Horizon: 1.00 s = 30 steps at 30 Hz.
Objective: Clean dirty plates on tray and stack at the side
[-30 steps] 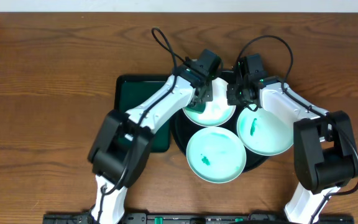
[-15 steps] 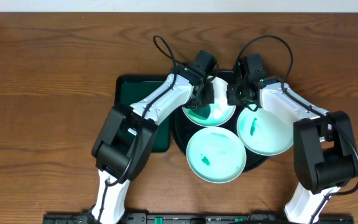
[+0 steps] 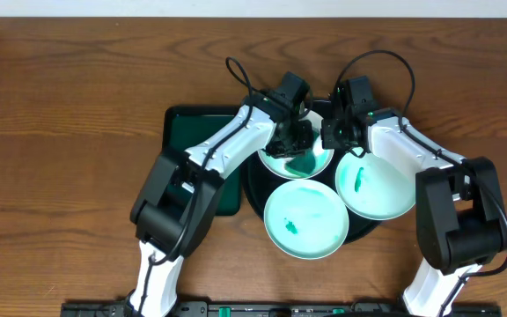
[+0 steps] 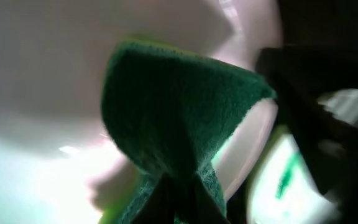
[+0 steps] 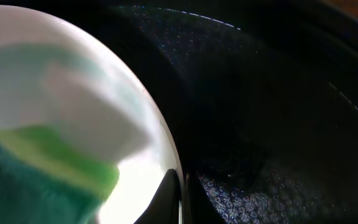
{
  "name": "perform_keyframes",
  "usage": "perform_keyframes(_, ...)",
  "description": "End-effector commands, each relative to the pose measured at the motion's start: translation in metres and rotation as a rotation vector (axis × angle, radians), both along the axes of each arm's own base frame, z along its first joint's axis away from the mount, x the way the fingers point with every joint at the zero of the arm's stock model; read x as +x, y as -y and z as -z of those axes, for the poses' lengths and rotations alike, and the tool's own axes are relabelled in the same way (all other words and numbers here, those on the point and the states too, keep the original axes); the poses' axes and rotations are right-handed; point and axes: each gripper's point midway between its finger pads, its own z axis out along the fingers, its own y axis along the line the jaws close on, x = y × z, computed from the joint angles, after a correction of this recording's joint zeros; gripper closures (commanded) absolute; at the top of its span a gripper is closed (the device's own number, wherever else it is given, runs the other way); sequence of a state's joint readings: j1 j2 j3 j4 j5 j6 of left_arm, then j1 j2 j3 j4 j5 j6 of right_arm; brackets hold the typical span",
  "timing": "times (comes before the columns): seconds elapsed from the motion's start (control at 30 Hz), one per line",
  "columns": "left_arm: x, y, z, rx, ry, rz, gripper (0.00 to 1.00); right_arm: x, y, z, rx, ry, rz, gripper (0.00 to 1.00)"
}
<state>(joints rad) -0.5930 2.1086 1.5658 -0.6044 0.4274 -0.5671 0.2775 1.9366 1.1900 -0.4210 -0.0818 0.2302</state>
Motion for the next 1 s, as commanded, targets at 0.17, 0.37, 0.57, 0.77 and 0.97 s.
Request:
perform_keyframes(0.17, 0.025, -0.013, -0.091, 0.013, 0.279, -0.054, 0.93, -0.006, -0.011, 0.001, 0.026, -0.014, -0.022, 0.99)
perform_keyframes(0.37, 0.034, -0.036, -0.082, 0.138, 0.32, -0.109, 0.93, -0.006, -0.011, 0.001, 0.026, -0.013, -0.022, 0.99)
perform_keyframes(0.57, 0.033, -0.045, -0.058, 0.204, 0.297, -0.117, 0.93, -0.006, -0.011, 0.001, 0.026, -0.013, -0.021, 0.99)
perform_keyframes(0.77, 0.032, -0.045, -0.025, 0.246, 0.242, -0.105, 0.93, -0.006, -0.011, 0.001, 0.026, -0.013, -0.021, 0.99)
perform_keyframes(0.97, 0.026, -0.044, 0.007, 0.286, 0.189, -0.083, 0.93, -0.006, -0.011, 0.001, 0.026, -0.013, -0.022, 0.99)
